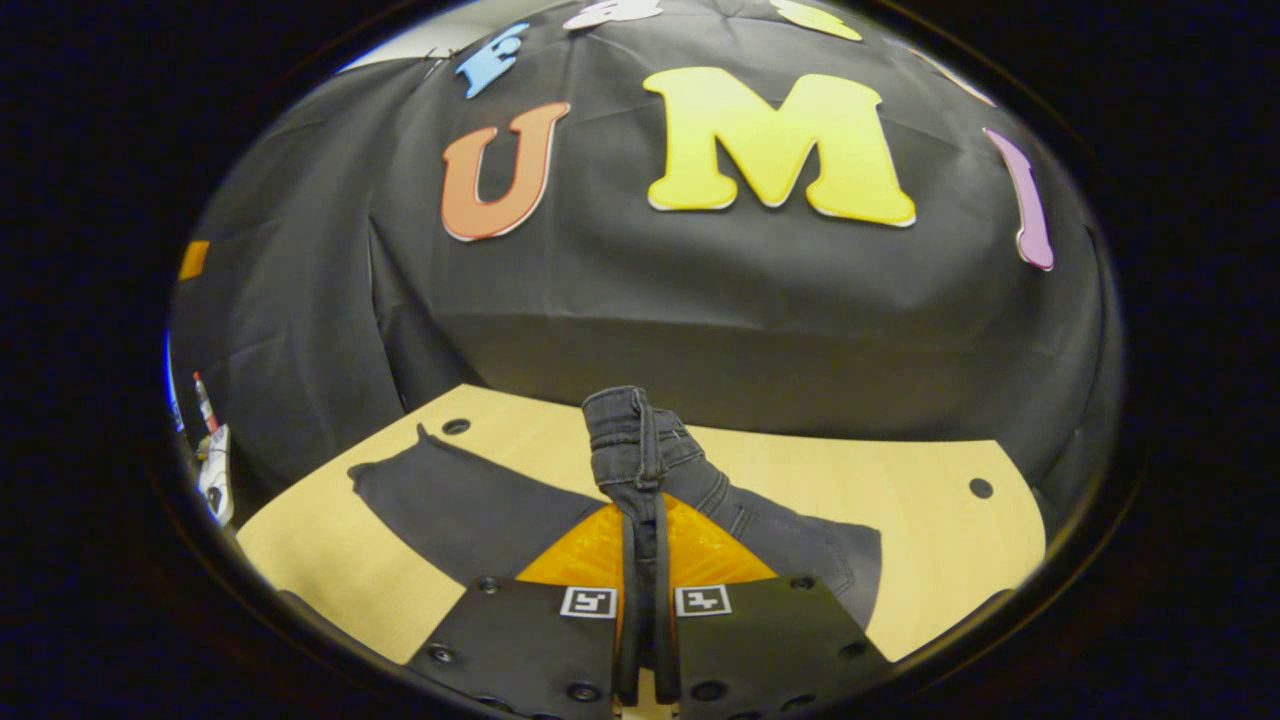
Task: Grasp the waist and the cuffs of the jeans and fold them to make the two legs overlap; first hold the waist and fold one-third of the jeans toward the cuffs, then hold the cuffs and fold the remaining one-third in the same direction to finish folding.
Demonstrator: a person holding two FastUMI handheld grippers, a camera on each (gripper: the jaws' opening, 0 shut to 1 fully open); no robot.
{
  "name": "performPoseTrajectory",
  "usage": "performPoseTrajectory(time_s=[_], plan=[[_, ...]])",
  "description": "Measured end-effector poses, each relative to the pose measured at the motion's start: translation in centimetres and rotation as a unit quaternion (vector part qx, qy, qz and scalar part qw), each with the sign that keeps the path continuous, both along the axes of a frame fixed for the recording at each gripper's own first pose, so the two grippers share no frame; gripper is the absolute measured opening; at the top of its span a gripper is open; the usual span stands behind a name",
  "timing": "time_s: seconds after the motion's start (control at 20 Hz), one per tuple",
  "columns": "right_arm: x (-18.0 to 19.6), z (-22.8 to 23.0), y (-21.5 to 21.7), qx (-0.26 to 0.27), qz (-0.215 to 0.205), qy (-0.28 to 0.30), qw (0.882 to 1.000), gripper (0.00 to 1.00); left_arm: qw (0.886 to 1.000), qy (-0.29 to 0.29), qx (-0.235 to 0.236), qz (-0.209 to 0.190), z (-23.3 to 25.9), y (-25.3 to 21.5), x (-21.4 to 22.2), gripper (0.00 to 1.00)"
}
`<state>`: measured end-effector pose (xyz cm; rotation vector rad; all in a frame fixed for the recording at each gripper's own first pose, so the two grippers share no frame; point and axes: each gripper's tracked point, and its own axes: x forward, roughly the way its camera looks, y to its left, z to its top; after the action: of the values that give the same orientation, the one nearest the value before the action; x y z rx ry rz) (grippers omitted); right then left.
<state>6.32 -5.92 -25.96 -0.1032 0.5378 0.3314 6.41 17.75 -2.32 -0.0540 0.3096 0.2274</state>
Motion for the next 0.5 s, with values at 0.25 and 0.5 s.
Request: performPoseTrajectory(time_s=[0.25, 0.5], plan=[[-1.8, -4.7, 2.0, -0.025, 0.021, 0.036, 0.999, 0.07, 1.0, 0.004, -0.014, -0.008, -1.3, 0.9, 1.2, 0.99], [-2.3, -7.4, 2.5, -0.04, 0.028, 0.069, 0.996, 0.09, 1.0, 0.001, -0.021, -0.023, -1.7, 0.6, 2.5, 0.99]])
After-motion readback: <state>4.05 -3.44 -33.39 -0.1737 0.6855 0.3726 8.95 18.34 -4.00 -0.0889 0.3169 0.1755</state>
